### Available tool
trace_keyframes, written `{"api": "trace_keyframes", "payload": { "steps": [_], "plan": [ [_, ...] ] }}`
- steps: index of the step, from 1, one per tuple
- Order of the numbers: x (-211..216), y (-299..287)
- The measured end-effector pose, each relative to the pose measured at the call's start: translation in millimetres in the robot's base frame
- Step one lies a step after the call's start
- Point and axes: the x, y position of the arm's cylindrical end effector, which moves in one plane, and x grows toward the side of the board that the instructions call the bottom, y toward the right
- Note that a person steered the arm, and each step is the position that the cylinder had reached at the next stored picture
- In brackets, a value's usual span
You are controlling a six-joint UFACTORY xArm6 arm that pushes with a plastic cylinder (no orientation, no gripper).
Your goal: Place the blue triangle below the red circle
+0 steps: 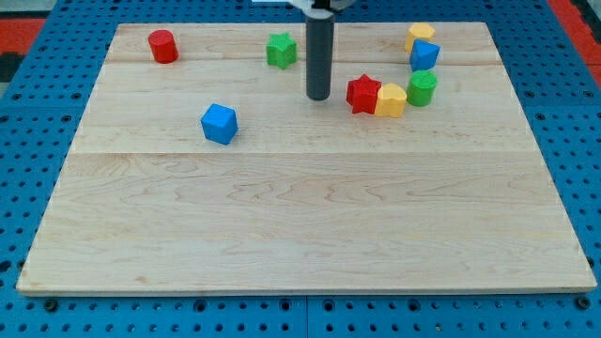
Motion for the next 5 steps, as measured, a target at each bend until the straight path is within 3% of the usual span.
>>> {"api": "trace_keyframes", "payload": {
  "steps": [1,2,4,5],
  "plan": [
    [-27.5,4.7],
    [-33.0,53.2],
    [5.9,129.6],
    [6.0,180.4]
  ]
}}
